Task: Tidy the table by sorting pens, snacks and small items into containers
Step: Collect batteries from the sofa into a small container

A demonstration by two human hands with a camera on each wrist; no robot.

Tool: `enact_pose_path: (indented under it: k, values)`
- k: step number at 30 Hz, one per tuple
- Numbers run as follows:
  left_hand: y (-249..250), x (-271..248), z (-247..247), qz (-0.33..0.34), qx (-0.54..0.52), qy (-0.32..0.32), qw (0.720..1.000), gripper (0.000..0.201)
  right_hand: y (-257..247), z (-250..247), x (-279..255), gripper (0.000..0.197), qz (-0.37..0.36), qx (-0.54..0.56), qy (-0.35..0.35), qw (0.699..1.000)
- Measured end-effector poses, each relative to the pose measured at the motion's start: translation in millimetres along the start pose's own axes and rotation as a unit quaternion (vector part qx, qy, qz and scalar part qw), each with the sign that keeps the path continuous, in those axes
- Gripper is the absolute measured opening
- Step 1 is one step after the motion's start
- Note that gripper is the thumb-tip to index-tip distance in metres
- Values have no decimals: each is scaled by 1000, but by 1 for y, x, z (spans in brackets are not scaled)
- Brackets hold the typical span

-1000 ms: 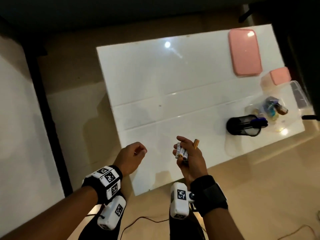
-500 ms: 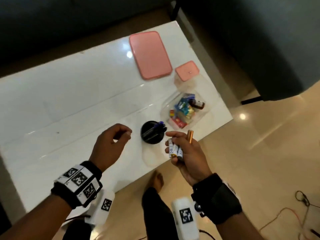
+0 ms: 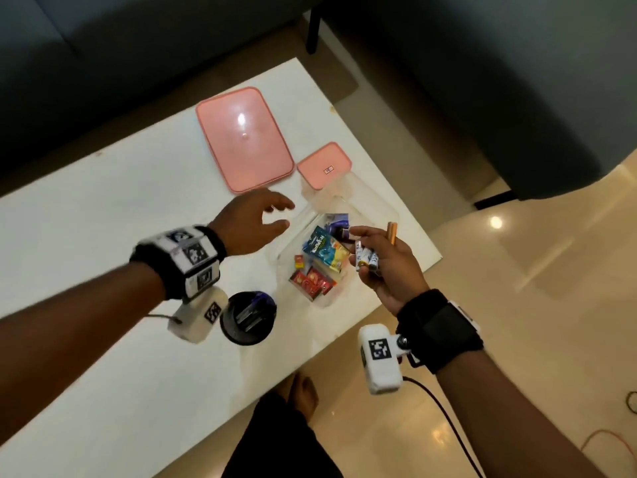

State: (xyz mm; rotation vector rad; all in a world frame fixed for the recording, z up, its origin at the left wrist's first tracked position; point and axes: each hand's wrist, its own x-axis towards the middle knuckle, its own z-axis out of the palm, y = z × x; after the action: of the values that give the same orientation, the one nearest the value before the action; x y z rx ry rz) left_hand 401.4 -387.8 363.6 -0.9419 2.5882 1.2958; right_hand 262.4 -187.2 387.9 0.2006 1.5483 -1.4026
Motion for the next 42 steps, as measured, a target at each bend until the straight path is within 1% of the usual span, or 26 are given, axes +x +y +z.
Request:
enact_pose_path:
  k: [3,6,10,15,18,20,22,23,25,27,32,35,39,42]
  values:
    - [-3,55,-14,9,99,-45,994,50,-6,1,12,23,11,-27,-19,999]
    - [-1,105,-17,26,221,-91,971,67,-9,-1,28,22,15,-89,-31,995]
    - [8,155,0,27,283,-149,947,96,-11,-7,50,23,17,-119,-52,991]
    - [20,197,20,40,342,-190,919,127,-18,-16,79,23,33,-138,-90,986]
    - [27,221,31,67,418,-235,875,132,-27,-24,95,24,46,-139,-105,984]
    - [33,233,35,63,457,-257,849,132,-33,-30,108,25,60,-135,-126,981]
    - [39,235,35,80,485,-275,826,126,-36,-30,112,24,65,-134,-137,979]
    - [42,238,36,88,490,-281,821,121,-39,-32,117,24,70,-137,-144,978]
    - [45,241,36,97,477,-276,829,110,-44,-35,125,24,81,-141,-154,975]
    - [42,239,31,89,464,-265,841,101,-49,-38,132,25,84,-150,-162,972]
    - [30,216,11,43,394,-225,890,83,-56,-42,142,27,91,-174,-194,961]
    - [17,193,4,18,390,-232,891,69,-57,-37,142,26,104,-204,-218,949]
    - [-3,158,6,-11,383,-241,892,65,-54,-28,138,25,128,-213,-264,932]
    - [-15,131,9,-32,357,-220,907,57,-51,-18,137,23,157,-202,-296,920]
